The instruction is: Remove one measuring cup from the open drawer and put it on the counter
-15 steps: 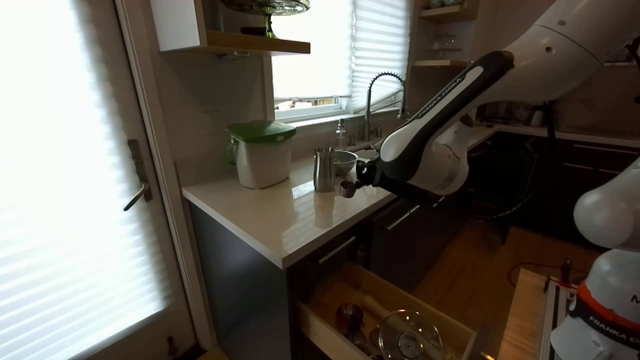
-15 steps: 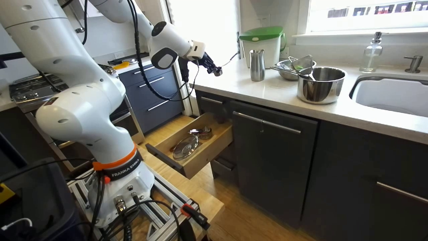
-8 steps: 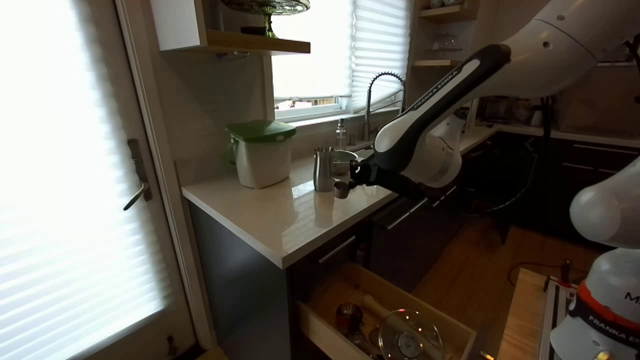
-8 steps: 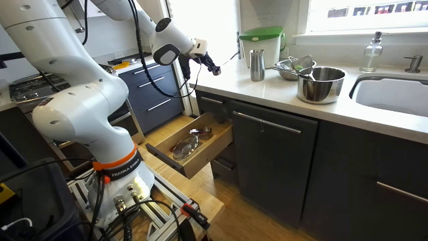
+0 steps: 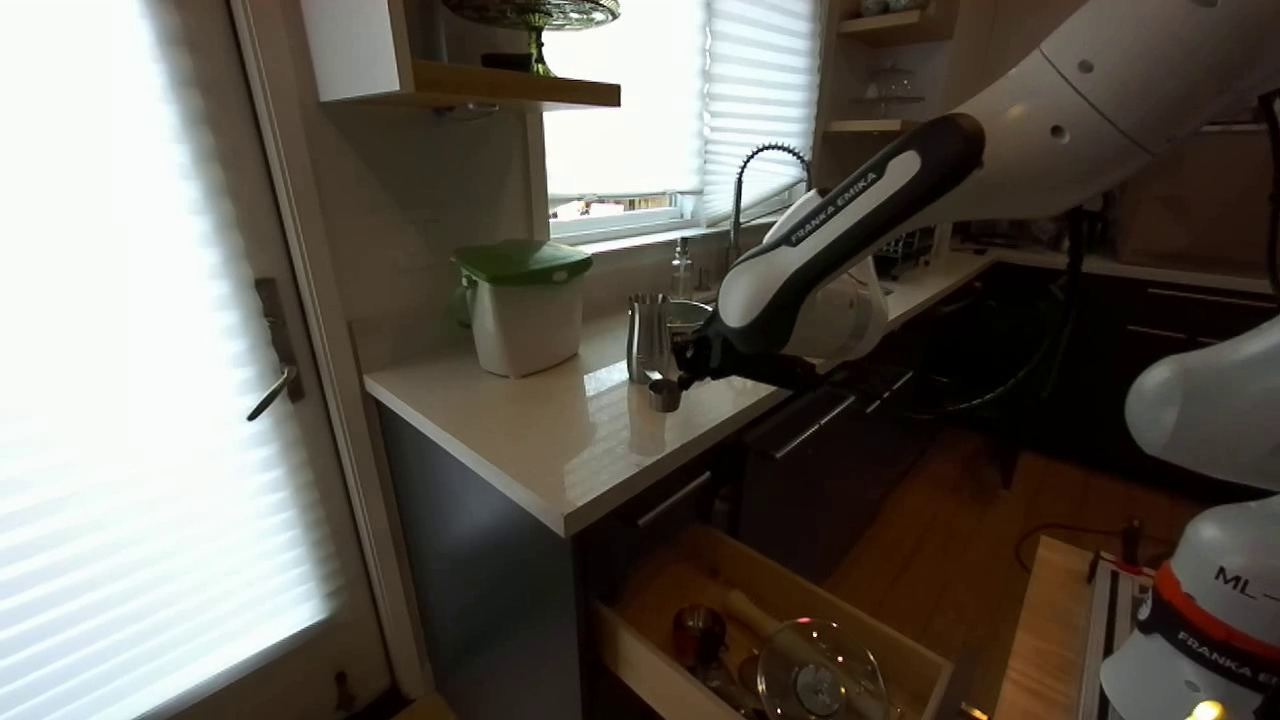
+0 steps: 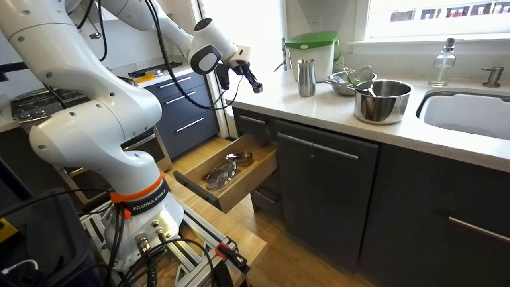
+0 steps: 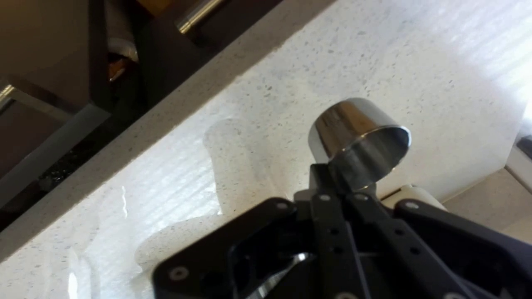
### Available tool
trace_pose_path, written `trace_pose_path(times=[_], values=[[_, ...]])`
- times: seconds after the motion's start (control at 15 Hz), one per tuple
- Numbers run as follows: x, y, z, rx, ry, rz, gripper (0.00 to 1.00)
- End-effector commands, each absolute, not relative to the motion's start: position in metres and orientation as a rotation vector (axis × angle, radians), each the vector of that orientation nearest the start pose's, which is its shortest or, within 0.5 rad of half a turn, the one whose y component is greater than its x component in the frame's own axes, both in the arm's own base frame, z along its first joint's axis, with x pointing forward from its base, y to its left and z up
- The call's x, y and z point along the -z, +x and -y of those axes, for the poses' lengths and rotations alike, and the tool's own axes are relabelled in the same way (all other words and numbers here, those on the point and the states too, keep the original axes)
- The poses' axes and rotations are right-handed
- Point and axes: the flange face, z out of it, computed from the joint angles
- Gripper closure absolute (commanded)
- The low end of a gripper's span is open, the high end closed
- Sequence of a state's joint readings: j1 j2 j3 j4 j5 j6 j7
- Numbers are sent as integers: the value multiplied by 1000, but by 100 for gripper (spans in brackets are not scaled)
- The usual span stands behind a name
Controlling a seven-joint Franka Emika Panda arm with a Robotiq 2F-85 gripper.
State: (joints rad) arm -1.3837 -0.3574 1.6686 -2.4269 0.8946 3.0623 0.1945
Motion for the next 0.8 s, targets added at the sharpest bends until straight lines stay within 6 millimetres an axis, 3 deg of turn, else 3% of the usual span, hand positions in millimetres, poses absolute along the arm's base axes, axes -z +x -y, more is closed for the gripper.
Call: trace_pose_path(times=[0.0, 0.4, 0.73], values=[[-350, 538, -117, 966, -2700, -970, 100], [-326, 582, -131, 954, -2696, -1052, 100], [-329, 599, -134, 956, -2630, -1108, 100]])
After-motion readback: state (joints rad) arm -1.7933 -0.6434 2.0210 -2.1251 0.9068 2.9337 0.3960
